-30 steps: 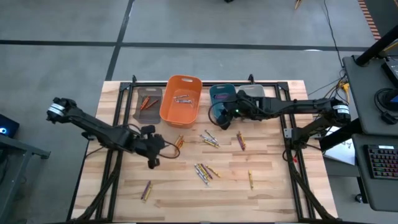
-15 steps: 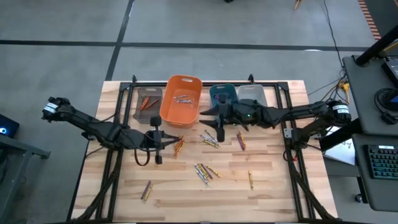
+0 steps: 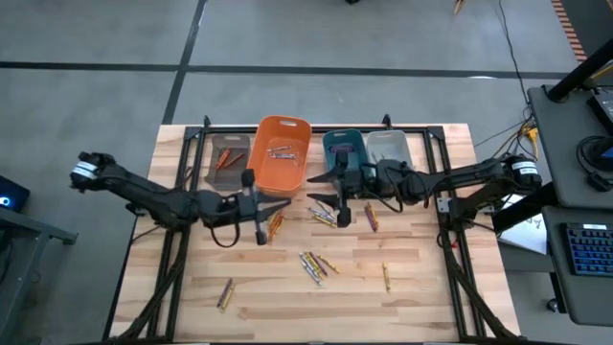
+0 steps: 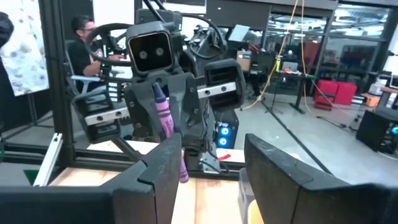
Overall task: Sort crayons
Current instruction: Put the purple crayon into the blue bin
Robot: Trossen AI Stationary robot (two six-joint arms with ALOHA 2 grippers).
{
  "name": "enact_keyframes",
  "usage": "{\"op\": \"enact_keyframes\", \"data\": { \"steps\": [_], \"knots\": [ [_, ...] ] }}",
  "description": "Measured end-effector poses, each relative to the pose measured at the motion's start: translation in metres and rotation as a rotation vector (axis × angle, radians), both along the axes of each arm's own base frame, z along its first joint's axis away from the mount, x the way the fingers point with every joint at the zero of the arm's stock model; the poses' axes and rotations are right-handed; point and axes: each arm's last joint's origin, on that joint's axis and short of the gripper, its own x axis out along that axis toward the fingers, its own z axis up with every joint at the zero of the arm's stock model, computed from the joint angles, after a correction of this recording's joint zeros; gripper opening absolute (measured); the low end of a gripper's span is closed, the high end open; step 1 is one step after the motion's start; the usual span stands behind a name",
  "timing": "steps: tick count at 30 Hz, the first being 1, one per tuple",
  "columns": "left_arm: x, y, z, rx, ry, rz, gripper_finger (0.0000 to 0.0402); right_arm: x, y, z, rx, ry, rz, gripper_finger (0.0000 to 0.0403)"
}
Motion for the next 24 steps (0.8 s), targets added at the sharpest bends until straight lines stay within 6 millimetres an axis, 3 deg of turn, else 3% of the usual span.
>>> {"op": "enact_keyframes", "data": {
  "steps": [24],
  "knots": [
    [0.047, 0.015, -0.032, -0.022, -0.120, 0.088, 0.0000, 0.000, 0.001, 0.000, -0.016, 0.003, -0.001, 0.0166]
  ]
}}
